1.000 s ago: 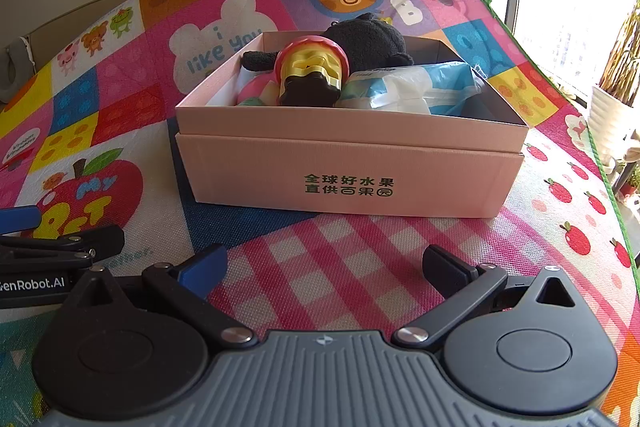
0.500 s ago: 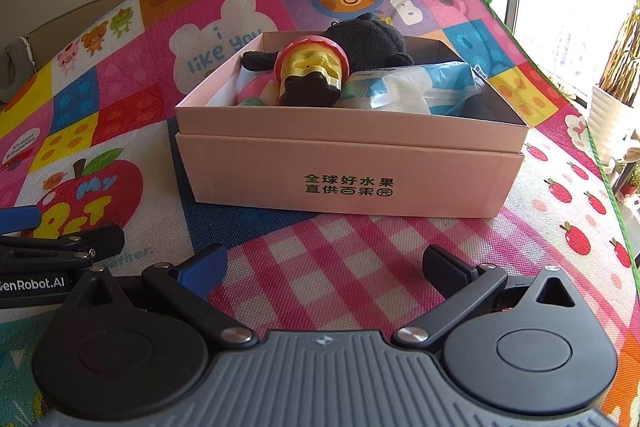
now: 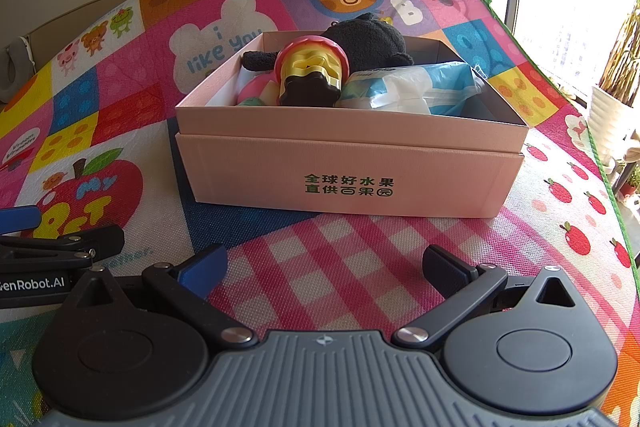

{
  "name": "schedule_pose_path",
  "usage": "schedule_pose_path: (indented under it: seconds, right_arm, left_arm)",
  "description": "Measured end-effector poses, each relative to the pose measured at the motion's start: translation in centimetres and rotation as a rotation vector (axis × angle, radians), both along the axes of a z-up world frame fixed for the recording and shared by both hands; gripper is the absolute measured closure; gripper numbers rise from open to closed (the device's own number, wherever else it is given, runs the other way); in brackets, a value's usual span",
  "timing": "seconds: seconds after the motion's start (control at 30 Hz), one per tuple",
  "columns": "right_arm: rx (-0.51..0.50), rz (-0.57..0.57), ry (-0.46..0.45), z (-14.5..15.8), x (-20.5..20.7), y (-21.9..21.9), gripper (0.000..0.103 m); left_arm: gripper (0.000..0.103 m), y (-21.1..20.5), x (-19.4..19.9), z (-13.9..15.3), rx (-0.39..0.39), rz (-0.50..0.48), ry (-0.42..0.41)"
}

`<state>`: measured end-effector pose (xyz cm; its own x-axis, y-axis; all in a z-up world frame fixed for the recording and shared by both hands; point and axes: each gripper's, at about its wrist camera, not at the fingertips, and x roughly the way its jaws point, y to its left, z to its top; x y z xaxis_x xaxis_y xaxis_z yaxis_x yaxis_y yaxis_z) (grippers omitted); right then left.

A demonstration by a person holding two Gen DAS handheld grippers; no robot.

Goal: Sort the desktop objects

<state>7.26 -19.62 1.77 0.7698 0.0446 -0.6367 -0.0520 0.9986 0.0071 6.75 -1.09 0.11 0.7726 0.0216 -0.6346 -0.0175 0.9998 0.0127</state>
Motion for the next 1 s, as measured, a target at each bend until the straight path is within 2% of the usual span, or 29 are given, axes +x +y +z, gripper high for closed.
schedule_pose_path:
  seconds: [0.63, 0.7, 0.77, 0.83, 0.93, 1.0]
  right_arm:
    - [0.0, 0.0, 0.0, 0.0, 0.0, -0.01, 0.0]
    - [0.0, 0.0, 0.0, 0.0, -0.01, -0.03, 0.0]
    - [0.007, 0.0, 0.0, 0.01, 0.01, -0.05, 0.0]
    - [-0.005, -0.001, -0.001, 0.01, 0.0, 0.17, 0.0]
    - [-0.003, -0.001, 0.0, 0.0, 0.02, 0.1, 0.0]
    - [-0.001, -0.001, 0.0, 0.0, 0.02, 0.13, 0.0]
  left_arm:
    - [0.0, -0.09, 0.04, 0.05, 0.013, -0.012, 0.0]
    - [0.0, -0.32, -0.1, 0.18, 0.057, -0.116, -0.013]
    - [0.0, -0.2, -0.18, 0.16, 0.049, -0.212, -0.015]
    - [0.0, -0.02, -0.01, 0.03, 0.01, -0.242, -0.001]
    - [0.0, -0.31, -0.13, -0.04, 0.013, -0.257, -0.001]
    - [0.0, -0.11, -0.25, -0.08, 0.006, -0.308, 0.001]
